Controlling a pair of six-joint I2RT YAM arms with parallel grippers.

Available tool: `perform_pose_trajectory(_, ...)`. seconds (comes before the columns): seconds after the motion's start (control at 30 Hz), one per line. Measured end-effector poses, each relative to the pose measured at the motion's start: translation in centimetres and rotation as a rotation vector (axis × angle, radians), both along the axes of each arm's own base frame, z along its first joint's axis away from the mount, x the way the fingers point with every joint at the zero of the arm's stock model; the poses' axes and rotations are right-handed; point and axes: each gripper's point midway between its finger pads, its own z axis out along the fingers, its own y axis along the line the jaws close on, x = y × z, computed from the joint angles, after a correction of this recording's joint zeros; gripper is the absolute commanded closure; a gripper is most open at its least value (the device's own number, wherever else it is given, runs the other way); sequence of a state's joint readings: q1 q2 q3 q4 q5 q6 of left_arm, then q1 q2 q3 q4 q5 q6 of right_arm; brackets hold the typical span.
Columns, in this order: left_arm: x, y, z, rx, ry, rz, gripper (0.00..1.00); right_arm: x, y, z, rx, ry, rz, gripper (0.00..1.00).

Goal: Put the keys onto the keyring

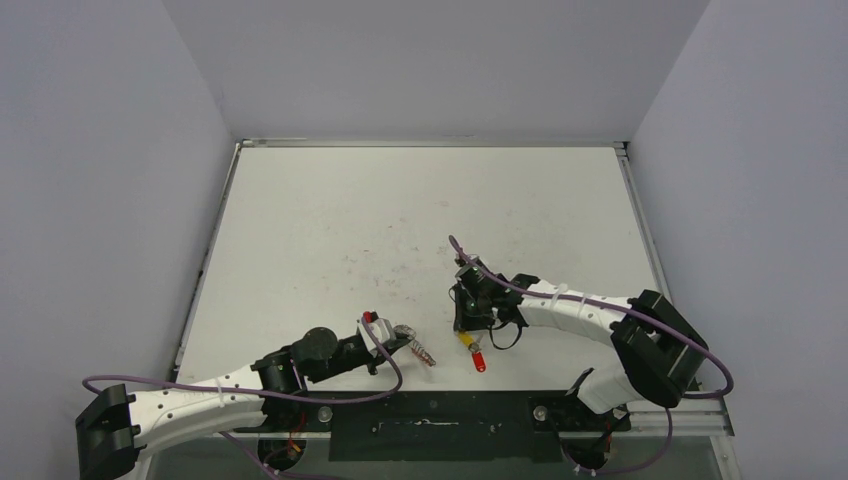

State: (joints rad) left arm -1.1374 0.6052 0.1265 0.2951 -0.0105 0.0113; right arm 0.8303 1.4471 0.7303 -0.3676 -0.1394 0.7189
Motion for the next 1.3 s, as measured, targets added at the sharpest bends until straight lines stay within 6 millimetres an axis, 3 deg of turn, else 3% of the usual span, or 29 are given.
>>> perform_pose_trajectory(0.2,0.0,0.0,0.0,0.000,0.000,0.000,1.00,0.1,0.2,0.3,-0.009,-0.010,0.028,0.94)
perform_pose_trajectory(0.37,0.0,0.1,0.1,-0.003,-0.002,0.000,1.00,0.6,0.6,1.1,-0.023,-0.044,0.061,0.73)
perform_pose_trajectory(0.77,-0.1,0.2,0.2,-0.005,-0.002,0.000,1.00,-0.7,-2.6,1.5,-0.206,-0.092,0.102,0.57)
perform_pose_trajectory(1.0,-0.1,0.2,0.2,-0.006,-0.003,0.000,1.00,-2.4,-4.7,1.2,-0.221,-0.063,0.064,0.54)
perform_pose_trajectory(1.17,-0.1,0.1,0.2,-0.007,-0.003,0.000,1.00,-4.1,-6.2,-0.5,-0.185,0.034,-0.009,0.56)
perform_pose_trajectory(1.3,-0.1,0.1,0.3,-0.009,-0.004,0.000,1.00,-4.4,-6.2,-1.0,-0.101,0.096,-0.093,0.56)
